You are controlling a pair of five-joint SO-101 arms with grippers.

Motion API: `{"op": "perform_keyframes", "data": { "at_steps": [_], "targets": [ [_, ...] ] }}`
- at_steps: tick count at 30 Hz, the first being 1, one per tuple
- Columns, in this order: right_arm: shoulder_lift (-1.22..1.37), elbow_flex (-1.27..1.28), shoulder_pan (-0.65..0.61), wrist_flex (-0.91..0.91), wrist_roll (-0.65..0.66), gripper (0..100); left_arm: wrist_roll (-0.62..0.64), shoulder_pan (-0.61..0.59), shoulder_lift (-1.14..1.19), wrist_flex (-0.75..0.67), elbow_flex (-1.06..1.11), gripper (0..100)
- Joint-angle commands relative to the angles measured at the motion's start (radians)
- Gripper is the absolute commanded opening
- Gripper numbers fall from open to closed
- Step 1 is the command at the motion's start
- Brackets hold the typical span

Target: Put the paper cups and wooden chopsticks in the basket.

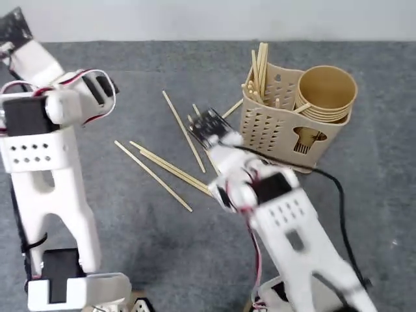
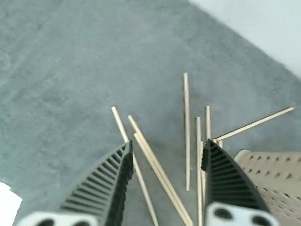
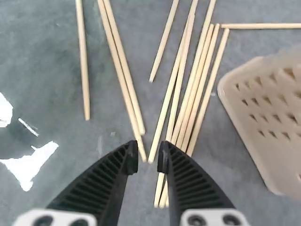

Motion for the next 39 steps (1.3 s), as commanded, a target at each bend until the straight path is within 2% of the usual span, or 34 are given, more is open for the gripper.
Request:
{"op": "perform_keyframes", "data": {
  "at_steps": [1,12,17,30,35,39],
  "targets": [
    [0.203,-0.166,-0.008,-0.056,0.012,9.5,-0.037,-0.014,-0.048,0.017,-0.002,23],
    [0.720,-0.568,0.018,-0.061,0.014,10.2,-0.038,-0.014,-0.043,0.018,-0.002,23],
    [0.808,-0.626,0.042,-0.061,0.018,18.8,-0.038,-0.014,-0.046,0.018,0.025,23],
    [1.021,-0.706,0.041,-0.061,0.012,15.2,-0.038,-0.014,-0.048,0.017,0.059,23],
    [1.064,-0.770,0.041,0.005,0.017,1.1,-0.038,-0.014,-0.048,0.017,0.059,23],
    [1.059,-0.772,0.039,0.036,0.018,0.6,-0.038,-0.014,-0.048,0.017,0.059,23]
  ]
}}
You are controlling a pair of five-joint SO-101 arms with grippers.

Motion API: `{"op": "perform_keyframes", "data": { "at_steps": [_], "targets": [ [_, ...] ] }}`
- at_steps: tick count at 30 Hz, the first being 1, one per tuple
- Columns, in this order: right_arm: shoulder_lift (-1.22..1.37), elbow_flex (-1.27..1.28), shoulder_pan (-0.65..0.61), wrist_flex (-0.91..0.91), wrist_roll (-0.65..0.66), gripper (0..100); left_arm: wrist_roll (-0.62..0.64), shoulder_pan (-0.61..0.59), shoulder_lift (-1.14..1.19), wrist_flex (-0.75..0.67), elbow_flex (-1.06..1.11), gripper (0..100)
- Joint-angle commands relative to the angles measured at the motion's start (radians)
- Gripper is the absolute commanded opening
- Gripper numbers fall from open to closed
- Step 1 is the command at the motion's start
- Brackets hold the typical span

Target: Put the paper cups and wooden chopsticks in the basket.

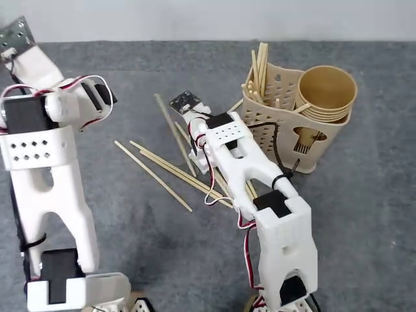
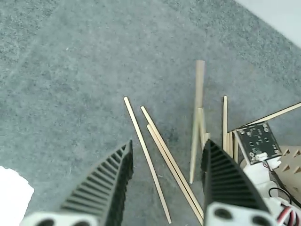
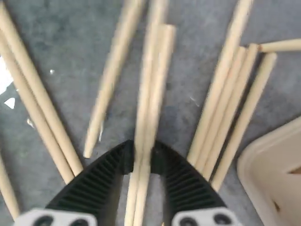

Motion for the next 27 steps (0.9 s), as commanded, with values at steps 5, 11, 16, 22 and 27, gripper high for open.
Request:
{"op": "perform_keyframes", "data": {
  "at_steps": [5,11,16,22,27],
  "targets": [
    [-0.117,-0.028,-0.002,0.108,0.009,0.8,-0.011,-0.003,-0.046,0.018,-0.004,23],
    [-0.326,-0.028,-0.004,0.222,0.009,0.8,-0.035,-0.032,-0.048,0.020,-0.007,23],
    [-0.527,-0.028,-0.004,0.297,0.021,0.8,-0.052,-0.061,-0.048,0.020,-0.005,22],
    [-0.782,-0.029,-0.002,0.343,0.054,0.8,-0.049,-0.069,-0.048,0.020,-0.004,22],
    [-0.977,-0.029,-0.004,0.332,0.081,0.8,-0.048,-0.069,-0.048,0.020,-0.001,22]
  ]
}}
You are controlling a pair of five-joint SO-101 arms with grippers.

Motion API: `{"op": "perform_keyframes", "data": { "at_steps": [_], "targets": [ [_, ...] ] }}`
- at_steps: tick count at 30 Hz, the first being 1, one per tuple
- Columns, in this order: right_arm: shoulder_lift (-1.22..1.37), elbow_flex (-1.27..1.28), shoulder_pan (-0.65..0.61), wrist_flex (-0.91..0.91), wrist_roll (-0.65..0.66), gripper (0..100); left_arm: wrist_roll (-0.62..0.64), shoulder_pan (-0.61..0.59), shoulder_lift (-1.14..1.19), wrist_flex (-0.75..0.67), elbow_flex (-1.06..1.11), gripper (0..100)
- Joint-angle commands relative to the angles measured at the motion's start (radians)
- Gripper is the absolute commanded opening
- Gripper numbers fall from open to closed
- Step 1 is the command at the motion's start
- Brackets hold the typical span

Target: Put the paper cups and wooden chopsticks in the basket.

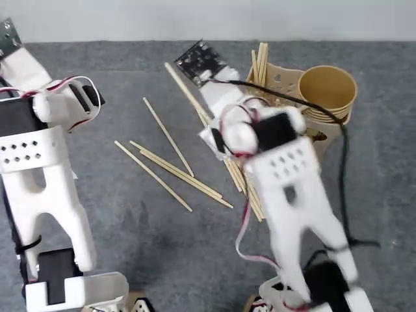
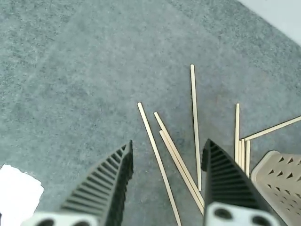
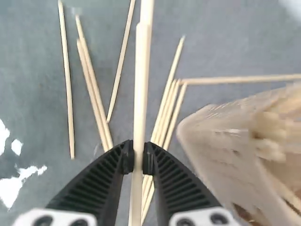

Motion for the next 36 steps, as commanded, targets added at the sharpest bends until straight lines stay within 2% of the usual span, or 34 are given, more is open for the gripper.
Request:
{"op": "perform_keyframes", "data": {
  "at_steps": [1,5,11,19,29,36],
  "targets": [
    [-0.186,-0.028,-0.001,-0.013,0.044,0.8,-0.003,-0.006,-0.048,0.020,0.008,22],
    [-0.355,-0.021,0.010,-0.076,0.091,0.9,-0.008,0.002,-0.098,0.020,0.101,22],
    [-0.473,0.038,0.114,-0.222,0.092,0.9,-0.058,0.003,-0.261,0.015,0.254,22],
    [-0.487,0.302,0.229,-0.708,0.009,0.8,-0.061,-0.005,-0.411,-0.098,0.466,22],
    [-0.435,0.456,0.231,-1.179,-0.066,0.8,-0.063,-0.006,-0.512,-0.196,0.705,22],
    [-0.245,0.548,0.291,-1.445,-0.068,0.8,-0.061,-0.006,-0.566,-0.265,0.826,22]
  ]
}}
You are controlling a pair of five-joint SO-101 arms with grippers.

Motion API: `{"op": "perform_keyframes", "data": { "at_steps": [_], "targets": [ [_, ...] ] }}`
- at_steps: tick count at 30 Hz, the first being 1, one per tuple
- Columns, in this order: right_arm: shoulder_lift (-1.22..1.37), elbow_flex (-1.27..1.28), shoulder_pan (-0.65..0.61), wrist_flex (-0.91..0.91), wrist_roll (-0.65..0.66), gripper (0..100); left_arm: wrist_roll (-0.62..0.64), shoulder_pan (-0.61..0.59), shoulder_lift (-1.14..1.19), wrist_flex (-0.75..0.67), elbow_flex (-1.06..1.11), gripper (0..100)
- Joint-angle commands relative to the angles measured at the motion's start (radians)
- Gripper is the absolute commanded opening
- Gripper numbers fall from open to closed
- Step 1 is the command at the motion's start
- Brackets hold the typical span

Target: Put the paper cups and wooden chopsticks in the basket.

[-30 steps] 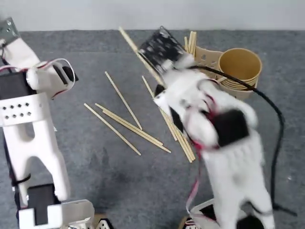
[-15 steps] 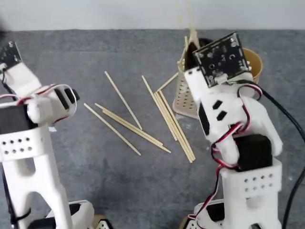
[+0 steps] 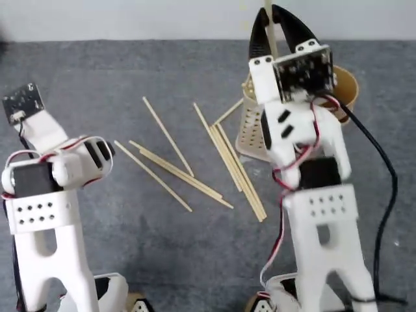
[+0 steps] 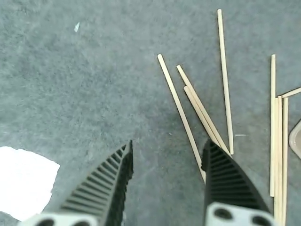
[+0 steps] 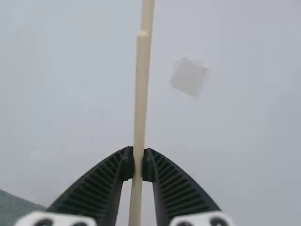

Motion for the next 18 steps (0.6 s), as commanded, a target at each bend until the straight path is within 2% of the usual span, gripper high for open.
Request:
{"op": "perform_keyframes", "data": {
  "at_steps": [1,7,12,18],
  "targets": [
    [0.087,0.006,0.051,-0.120,-0.015,0.8,-0.008,-0.006,-0.051,-0.051,0.033,22],
    [0.205,0.052,0.104,-0.113,-0.106,2.9,-0.008,-0.006,-0.077,-0.115,0.111,22],
    [0.194,0.040,0.094,0.035,-0.115,19.6,-0.008,-0.002,-0.078,-0.118,0.116,22],
    [0.031,0.032,0.085,0.289,-0.169,20.4,-0.005,0.002,-0.072,-0.112,0.120,23]
  ]
}}
